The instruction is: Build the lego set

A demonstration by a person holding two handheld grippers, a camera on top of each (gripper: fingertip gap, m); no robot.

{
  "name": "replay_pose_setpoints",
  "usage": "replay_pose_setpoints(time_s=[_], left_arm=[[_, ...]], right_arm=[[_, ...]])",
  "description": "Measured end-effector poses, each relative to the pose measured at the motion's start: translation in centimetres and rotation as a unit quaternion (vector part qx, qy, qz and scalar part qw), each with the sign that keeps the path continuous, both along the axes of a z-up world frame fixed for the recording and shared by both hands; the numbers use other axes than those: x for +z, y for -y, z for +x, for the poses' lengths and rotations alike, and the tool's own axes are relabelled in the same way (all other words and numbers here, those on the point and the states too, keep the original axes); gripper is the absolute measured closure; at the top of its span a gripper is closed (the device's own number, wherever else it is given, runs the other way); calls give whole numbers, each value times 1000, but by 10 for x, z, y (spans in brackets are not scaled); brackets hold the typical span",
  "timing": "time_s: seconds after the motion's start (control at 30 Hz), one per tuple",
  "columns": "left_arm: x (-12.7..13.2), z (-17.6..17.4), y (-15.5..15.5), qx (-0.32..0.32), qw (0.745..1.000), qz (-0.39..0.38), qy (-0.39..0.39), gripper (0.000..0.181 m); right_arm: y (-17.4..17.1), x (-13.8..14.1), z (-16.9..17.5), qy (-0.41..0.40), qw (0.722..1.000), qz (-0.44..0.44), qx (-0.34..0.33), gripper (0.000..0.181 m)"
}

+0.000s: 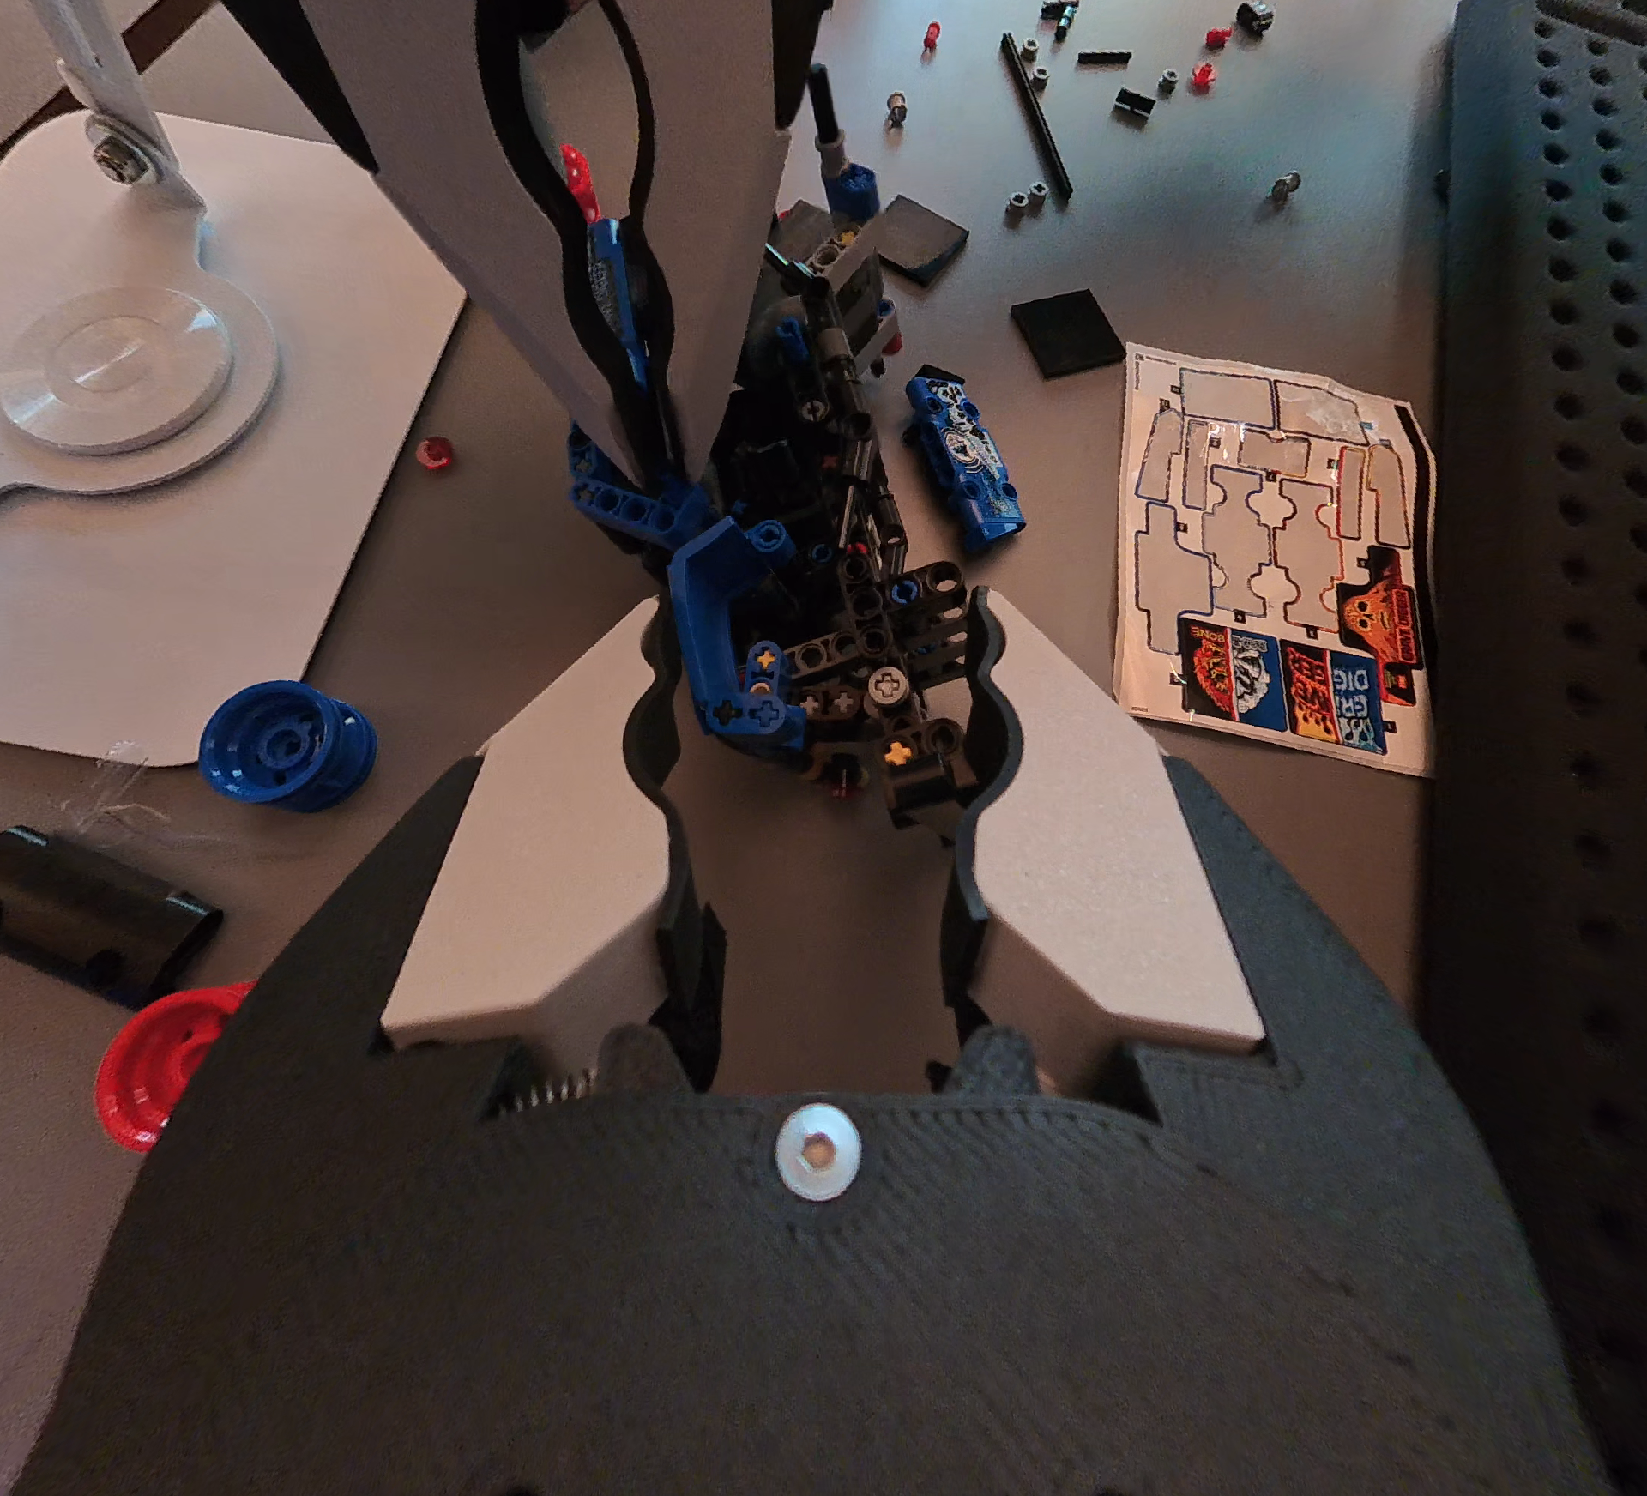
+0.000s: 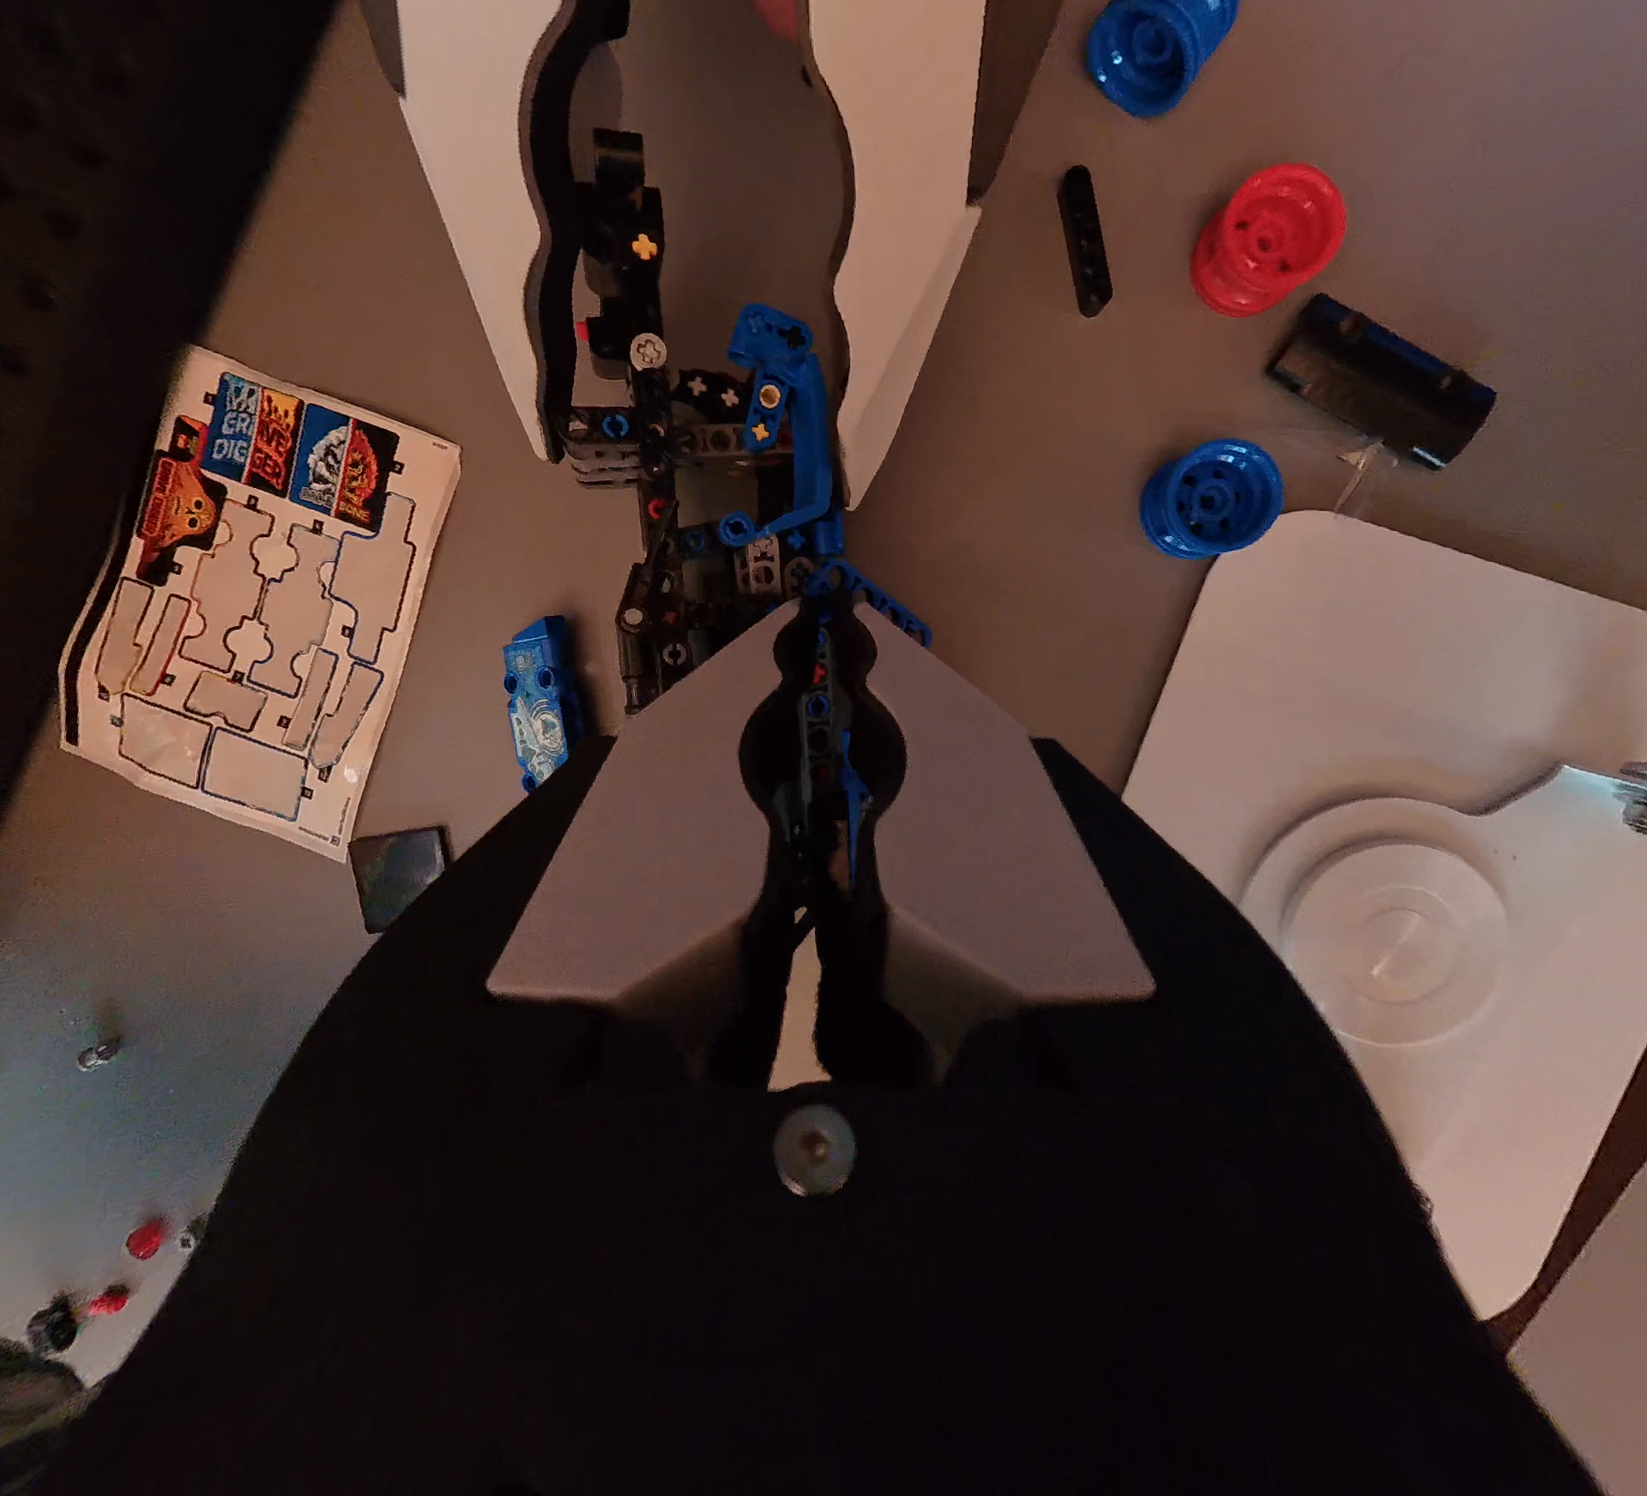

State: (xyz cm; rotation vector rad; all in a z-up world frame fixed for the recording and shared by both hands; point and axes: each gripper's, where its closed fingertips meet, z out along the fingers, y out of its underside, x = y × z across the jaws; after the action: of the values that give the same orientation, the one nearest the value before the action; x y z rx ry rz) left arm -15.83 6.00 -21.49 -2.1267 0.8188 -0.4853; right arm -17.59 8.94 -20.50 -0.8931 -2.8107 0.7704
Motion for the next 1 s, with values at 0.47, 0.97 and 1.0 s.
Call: replay_pose_setpoints(time_s=[0.47,0.97,1.0], left_arm=[[-1,0,-1,4,1000,0,-1,117],[-1,6,-2,-10,1000,9,-12,117],[-2,7,-3,-8,1000,8,-7,116]], right_arm=[[-4,-4,-2,-56,996,66,-35,179],[-7,-10,10,-48,994,94,-29,181],[-12,-15,10,-33,995,87,-38,181]])
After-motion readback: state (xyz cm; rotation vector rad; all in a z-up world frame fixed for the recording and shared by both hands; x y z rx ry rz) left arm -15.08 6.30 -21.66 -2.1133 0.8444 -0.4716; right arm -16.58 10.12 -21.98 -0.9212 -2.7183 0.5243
